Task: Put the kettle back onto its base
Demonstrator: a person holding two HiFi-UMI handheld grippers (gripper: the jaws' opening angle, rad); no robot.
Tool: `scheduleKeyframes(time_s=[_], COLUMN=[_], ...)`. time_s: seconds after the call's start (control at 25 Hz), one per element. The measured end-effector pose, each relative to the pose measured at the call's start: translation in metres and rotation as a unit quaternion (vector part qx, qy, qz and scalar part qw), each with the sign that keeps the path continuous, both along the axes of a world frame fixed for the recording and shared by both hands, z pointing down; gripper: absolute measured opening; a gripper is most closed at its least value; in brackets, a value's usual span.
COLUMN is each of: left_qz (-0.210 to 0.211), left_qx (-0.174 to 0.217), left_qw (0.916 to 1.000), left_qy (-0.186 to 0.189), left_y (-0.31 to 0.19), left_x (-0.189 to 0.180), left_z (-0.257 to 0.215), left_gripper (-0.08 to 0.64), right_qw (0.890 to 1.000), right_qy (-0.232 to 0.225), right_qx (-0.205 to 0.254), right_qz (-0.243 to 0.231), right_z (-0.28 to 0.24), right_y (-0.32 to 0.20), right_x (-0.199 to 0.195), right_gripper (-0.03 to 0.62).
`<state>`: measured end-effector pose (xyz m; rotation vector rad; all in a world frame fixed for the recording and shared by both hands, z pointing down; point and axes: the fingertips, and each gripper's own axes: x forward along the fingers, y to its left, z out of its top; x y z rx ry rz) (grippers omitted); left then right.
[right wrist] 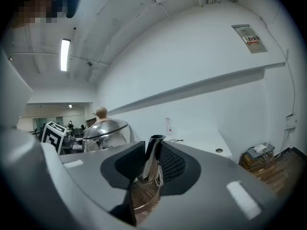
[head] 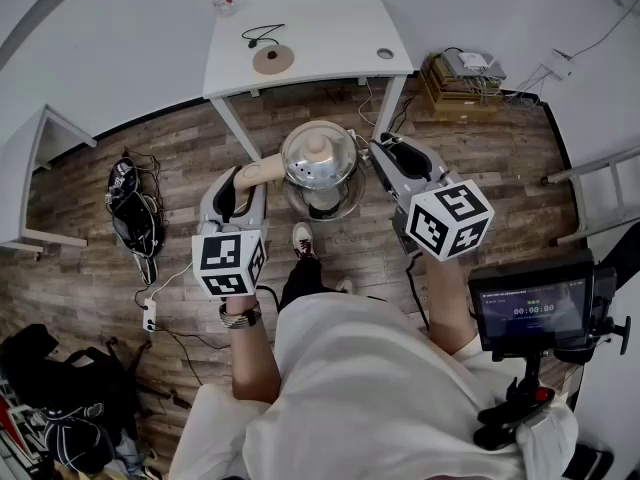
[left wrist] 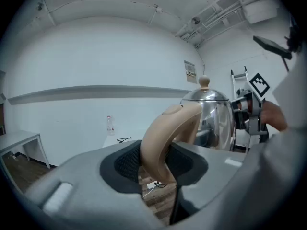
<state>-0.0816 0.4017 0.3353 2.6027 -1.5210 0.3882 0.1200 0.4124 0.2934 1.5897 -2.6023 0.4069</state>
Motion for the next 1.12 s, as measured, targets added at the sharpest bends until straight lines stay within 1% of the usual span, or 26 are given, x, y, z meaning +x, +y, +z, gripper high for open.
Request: scheduleKeyframes(time_s=[0.4,0.6,0.84,0.92,1.12], left_qz=[-0.001,-0.005,-0.001,0.001,0.014], left_qx=[0.004,-0.002,-0.002,-0.002,0.001], left_qw=[0.9999,0.9999,1.0000,1.0000,0.9999], left_qy=[0.009,0.012,0.008,0.009,0.007], left_y=[-0.008,-0.068,-0.142,-0.155,-0.163], left_x=[-0.006,-0.010,-0.013,-0.016,-0.014], left_z=[-0.008,-0.001,0.005,0.004,-0.002], left_gripper=[0.150,0.150,0.150,0.150,0.150], right_qw=[1.000,1.000,1.000,1.000,1.000], right_qy=[-0.007,-0.011,-0.016,-0.018,-0.023], right_qx=[0.009,0.005,0.000,-0.002,-0.002], right_qz=[0.001,-0.003,0.003,0.007,0.018], right_z=[-0.007,-0.002,0.004,0.003,-0.001], right_y=[-0.007,-0.071,-0.145,-0.157,-0.160], right_x=[-0.006,-0.010,-0.013,-0.015,-0.013], right_gripper=[0.097,0.097,0.095,0.095,0.094])
